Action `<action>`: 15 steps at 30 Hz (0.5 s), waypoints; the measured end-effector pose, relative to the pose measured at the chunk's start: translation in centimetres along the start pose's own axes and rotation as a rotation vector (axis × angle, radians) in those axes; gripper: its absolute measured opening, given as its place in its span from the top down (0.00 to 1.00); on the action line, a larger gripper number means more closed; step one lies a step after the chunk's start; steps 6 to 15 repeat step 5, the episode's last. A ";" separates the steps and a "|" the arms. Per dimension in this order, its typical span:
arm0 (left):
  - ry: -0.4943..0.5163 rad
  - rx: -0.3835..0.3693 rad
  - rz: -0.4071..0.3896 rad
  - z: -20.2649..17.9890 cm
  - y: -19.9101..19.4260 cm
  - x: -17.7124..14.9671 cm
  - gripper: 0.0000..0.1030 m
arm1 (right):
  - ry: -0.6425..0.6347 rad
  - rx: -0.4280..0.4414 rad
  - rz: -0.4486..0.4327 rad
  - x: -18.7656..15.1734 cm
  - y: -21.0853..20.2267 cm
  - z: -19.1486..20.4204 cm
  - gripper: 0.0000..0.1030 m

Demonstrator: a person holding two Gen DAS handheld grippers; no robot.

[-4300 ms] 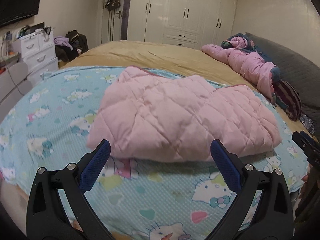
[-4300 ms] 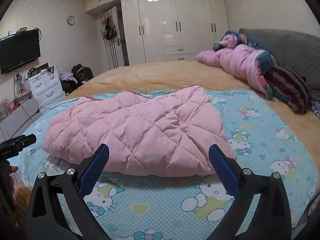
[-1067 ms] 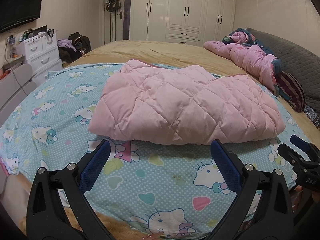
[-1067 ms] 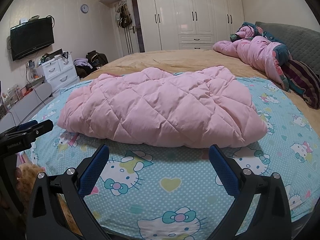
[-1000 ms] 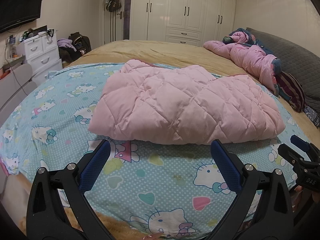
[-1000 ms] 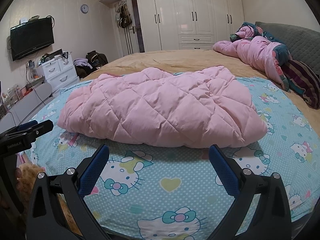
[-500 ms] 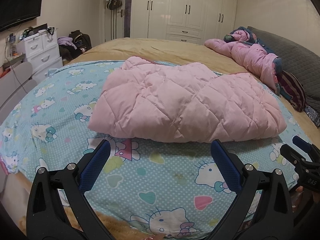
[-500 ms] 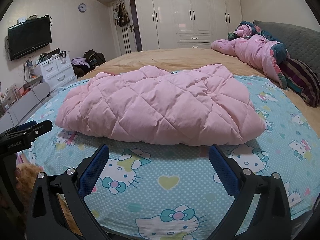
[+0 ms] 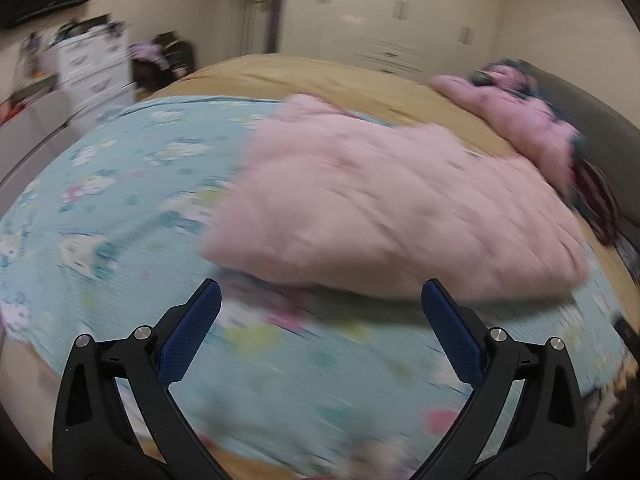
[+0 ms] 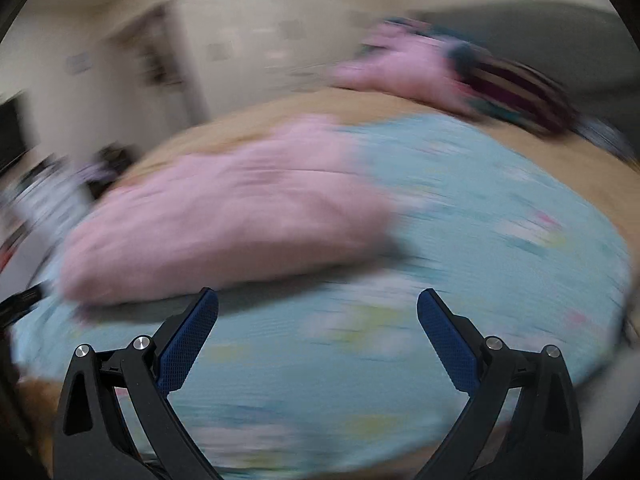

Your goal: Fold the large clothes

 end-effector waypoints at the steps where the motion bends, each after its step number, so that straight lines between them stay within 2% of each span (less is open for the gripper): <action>1: -0.032 0.037 -0.004 2.7 0.5 1.4 0.09 | 0.096 -0.097 0.002 0.1 -0.3 -5.3 0.04; 2: -0.055 0.072 -0.011 4.8 0.9 2.4 0.09 | 0.163 -0.182 -0.003 -0.1 -0.8 -9.3 0.04; 4: -0.095 0.174 -0.021 10.7 2.1 4.8 0.09 | 0.328 -0.453 -0.017 -1.4 -3.7 -20.9 0.04; 5: -0.116 0.253 -0.026 14.5 3.0 6.1 0.09 | 0.382 -0.541 -0.017 -2.2 -5.0 -24.6 0.04; 15: -0.116 0.253 -0.026 14.5 3.0 6.1 0.09 | 0.382 -0.541 -0.017 -2.2 -5.0 -24.6 0.04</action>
Point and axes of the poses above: each gripper's, at about its wrist camera, not at the fingertips, and y roughly the way its jaws point, z to its left, x to its top, the point moved 9 cm from there along y, roughly the way its jaws point, and after that the axes turned 2 degrees about -z, right-handed, at the moved point
